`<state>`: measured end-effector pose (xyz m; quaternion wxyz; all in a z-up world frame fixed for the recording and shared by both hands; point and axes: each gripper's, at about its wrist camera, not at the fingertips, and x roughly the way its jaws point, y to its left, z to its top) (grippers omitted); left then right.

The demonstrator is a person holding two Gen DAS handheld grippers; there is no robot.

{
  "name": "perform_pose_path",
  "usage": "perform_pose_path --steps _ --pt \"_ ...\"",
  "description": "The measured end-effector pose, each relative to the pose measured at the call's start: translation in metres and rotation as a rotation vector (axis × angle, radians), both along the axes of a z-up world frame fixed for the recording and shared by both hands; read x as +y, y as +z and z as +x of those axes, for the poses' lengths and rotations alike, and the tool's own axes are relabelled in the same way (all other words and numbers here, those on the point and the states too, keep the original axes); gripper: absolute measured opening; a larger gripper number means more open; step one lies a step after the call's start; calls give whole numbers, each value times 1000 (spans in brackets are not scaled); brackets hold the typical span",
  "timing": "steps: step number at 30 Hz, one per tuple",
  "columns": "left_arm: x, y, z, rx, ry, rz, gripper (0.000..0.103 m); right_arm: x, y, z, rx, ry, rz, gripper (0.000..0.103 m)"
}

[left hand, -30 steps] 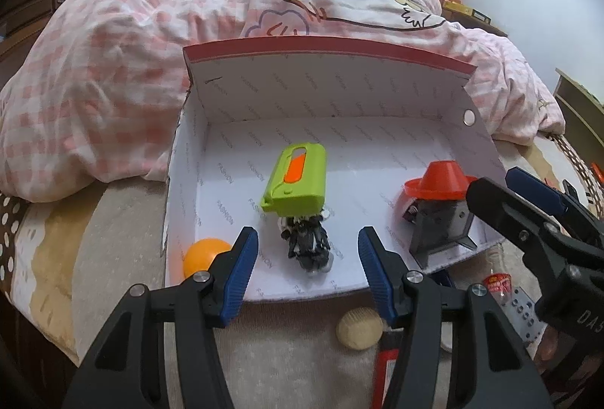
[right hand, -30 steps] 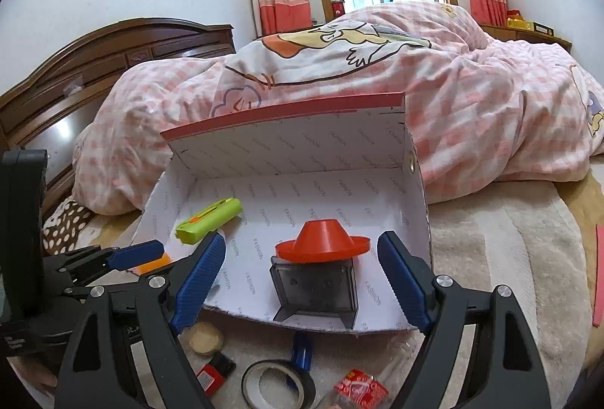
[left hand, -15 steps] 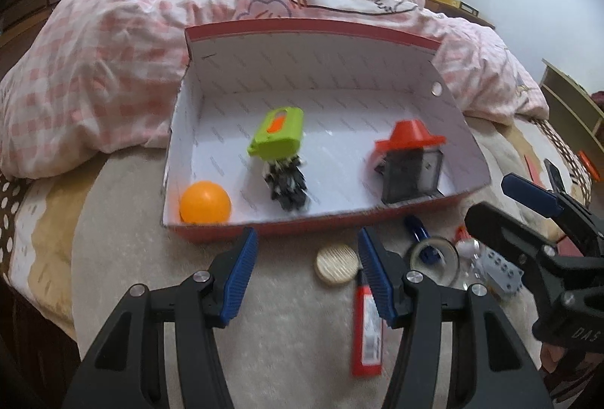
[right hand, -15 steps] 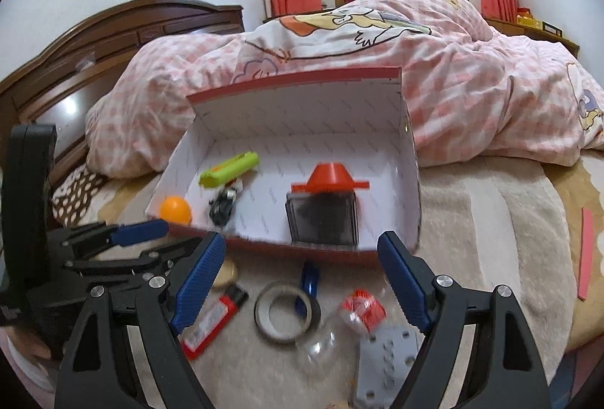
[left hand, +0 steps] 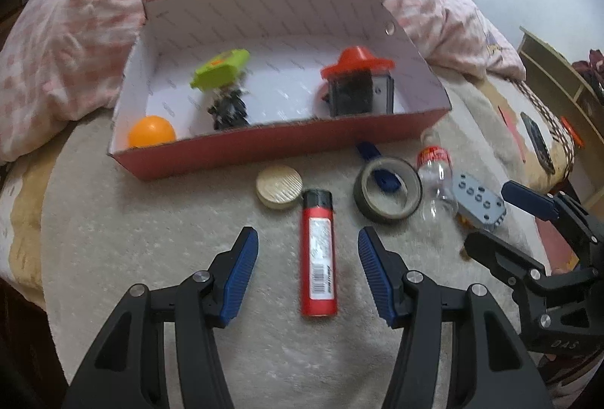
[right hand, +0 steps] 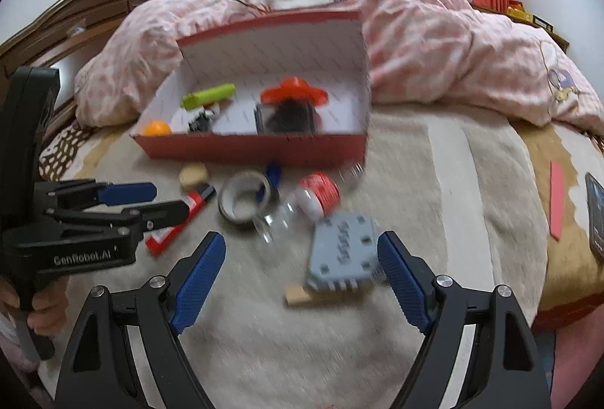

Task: Organize objects
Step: 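Open both tools and withdraw them from the box toward the remaining items, then grasp the red lighter with the left tool while the right tool grasps the grey block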

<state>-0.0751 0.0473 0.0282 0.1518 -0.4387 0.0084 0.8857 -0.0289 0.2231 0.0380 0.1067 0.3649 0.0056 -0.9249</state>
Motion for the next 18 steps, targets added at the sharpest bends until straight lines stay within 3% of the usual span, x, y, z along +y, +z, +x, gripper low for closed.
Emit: perform_pose_path --steps 13,15,17,18 --pt "12 -13 -3 5 -4 -59 56 17 -10 -16 -44 -55 13 85" --pt "15 -14 -4 13 -6 -76 56 18 -14 -25 -69 -61 26 81" --pt "17 -15 -6 19 -11 -93 56 18 -17 -30 -86 -58 23 67" --pt "18 -15 -7 21 -12 -99 56 18 -18 -32 -91 -62 26 65"
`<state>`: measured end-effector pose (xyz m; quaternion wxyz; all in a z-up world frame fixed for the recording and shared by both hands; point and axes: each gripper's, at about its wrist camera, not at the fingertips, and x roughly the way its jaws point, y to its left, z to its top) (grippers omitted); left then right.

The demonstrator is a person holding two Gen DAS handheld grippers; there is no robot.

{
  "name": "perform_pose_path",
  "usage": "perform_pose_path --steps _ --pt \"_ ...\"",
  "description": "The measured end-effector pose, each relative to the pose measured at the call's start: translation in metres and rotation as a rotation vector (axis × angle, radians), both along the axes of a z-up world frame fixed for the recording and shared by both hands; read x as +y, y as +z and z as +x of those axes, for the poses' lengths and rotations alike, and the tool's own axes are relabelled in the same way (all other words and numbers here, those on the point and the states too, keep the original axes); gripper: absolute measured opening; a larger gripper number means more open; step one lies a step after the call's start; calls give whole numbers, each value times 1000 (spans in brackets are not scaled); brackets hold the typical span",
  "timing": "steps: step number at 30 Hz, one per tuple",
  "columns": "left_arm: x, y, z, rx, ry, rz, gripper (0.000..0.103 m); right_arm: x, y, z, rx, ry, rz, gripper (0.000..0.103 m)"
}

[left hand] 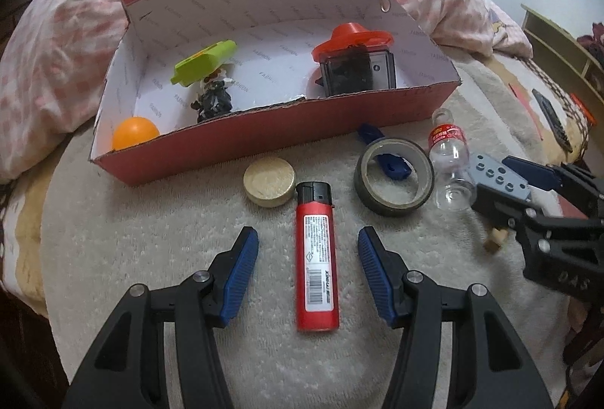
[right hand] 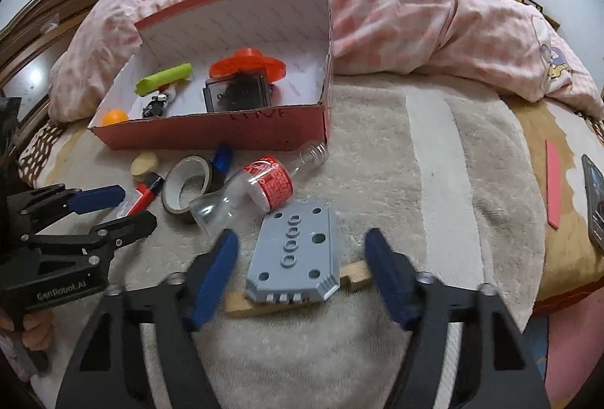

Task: Organize objects
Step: 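Grasp the red lighter with the left tool while the right tool grasps the grey block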

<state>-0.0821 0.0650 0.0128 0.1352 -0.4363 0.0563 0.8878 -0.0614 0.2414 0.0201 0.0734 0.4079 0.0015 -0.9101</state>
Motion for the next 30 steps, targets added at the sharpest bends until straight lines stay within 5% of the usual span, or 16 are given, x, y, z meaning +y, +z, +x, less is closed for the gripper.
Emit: perform_pose_path --steps 4,13,22,30 --pt "-3 1 0 0 -5 5 55 0 -1 0 -5 2 -4 43" --pt "-13 6 8 -10 -23 21 22 -11 11 17 20 52 -60 43" --pt "-32 7 32 -24 -22 9 19 -44 17 40 9 199 -174 43" --pt "-43 3 33 -22 2 32 19 -73 -6 43 -46 257 -115 43"
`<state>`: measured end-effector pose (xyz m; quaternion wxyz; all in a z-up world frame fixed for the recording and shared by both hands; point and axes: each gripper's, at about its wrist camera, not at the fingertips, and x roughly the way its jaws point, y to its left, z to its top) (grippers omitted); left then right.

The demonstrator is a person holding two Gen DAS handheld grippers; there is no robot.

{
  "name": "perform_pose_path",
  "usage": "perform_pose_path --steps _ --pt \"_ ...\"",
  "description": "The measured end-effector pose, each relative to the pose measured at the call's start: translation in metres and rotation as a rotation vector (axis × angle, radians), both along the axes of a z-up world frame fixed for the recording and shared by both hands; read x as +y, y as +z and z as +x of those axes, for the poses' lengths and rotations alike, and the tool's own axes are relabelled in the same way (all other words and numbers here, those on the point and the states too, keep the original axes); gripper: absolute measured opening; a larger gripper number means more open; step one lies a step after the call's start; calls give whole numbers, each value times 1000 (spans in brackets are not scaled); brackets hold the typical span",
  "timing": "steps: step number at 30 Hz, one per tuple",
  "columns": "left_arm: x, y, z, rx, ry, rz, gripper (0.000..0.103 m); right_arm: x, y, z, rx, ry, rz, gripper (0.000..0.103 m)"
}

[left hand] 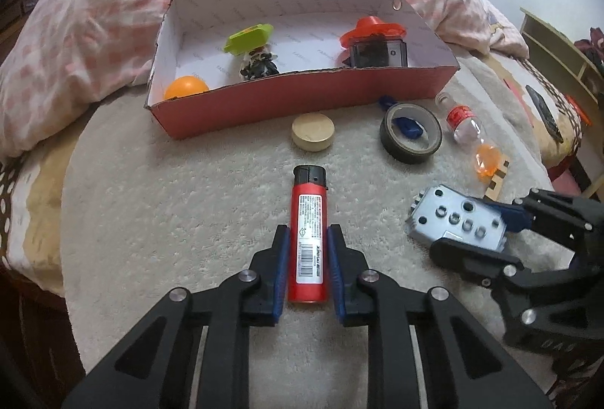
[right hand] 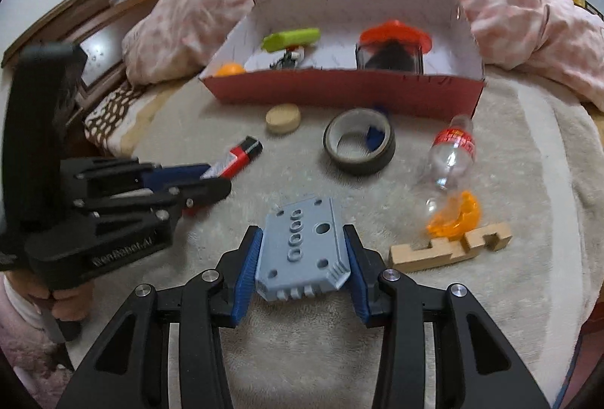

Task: Organize objects
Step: 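Grasp the red lighter with the left tool while the right tool grasps the grey block, then lift and carry the red lighter and grey block with both tools over the box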

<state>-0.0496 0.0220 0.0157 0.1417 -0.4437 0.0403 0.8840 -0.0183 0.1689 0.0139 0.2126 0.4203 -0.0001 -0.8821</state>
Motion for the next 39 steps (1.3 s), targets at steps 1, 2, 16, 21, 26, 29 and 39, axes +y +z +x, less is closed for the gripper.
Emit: perform_pose_path --steps 1,2,16,21,26,29,39 --pt "0 -1 -1 0 -1 1 20 0 0 0 3 0 4 43" --pt "1 -1 -2 1 -1 3 20 0 0 0 2 1 4 43" --pt "0 -4 -8 5 6 35 24 -8 -7 6 49 -8 40 56" --pt "1 -4 -7 19 5 23 25 -7 -7 5 41 -15 12 56" --pt "0 -4 -6 22 11 32 25 -16 -8 9 66 -21 72 55" --pt "-1 -3 -5 25 15 33 21 -13 -8 9 71 -47 80 46" --pt "-10 6 0 32 35 79 19 -2 -6 7 58 -56 12 45"
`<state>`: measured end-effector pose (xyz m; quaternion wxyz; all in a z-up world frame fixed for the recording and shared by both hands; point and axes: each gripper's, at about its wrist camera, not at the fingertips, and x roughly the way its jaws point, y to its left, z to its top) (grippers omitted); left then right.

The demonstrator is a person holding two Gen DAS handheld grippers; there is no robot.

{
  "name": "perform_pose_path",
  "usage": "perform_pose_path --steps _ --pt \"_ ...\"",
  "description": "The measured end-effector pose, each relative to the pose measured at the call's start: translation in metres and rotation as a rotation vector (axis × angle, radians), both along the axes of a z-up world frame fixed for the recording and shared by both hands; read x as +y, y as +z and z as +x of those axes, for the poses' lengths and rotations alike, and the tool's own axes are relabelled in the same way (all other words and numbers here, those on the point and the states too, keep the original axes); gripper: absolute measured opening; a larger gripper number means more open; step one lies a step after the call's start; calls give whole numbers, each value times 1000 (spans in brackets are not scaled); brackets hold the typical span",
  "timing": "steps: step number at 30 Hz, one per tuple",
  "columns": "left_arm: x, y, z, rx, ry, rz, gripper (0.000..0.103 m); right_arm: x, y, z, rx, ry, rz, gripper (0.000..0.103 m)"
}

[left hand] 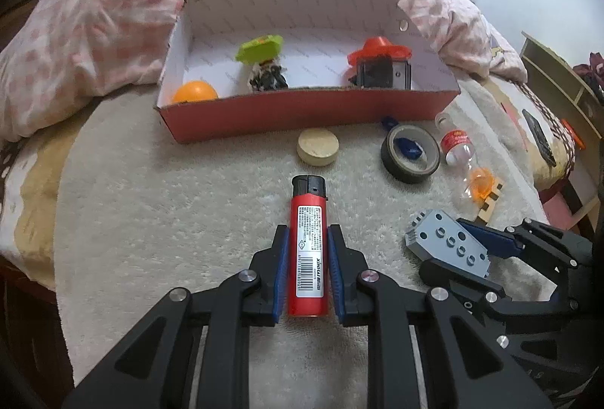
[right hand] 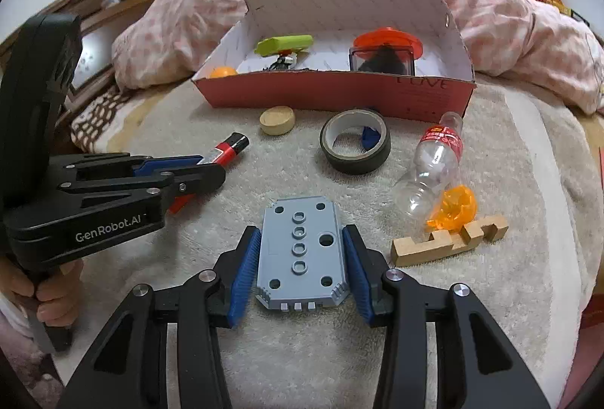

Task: Organize objects
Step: 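Lift and carry the red lighter and grey block with both tools over the box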

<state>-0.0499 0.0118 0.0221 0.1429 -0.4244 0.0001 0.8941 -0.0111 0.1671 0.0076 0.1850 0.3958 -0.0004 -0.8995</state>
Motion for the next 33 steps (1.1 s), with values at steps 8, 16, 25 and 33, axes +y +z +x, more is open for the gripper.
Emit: perform_pose_path --steps 8,16,25,33 --pt "-6 17 4 37 17 16 19 5 11 6 6 9 -73 45" --pt "-8 30 0 58 21 22 19 4 28 4 36 30 -96 45" --pt "-7 45 -10 83 18 27 19 8 38 -10 56 38 -107 45" --pt "-6 57 -28 105 14 29 19 10 46 -24 70 40 -103 45"
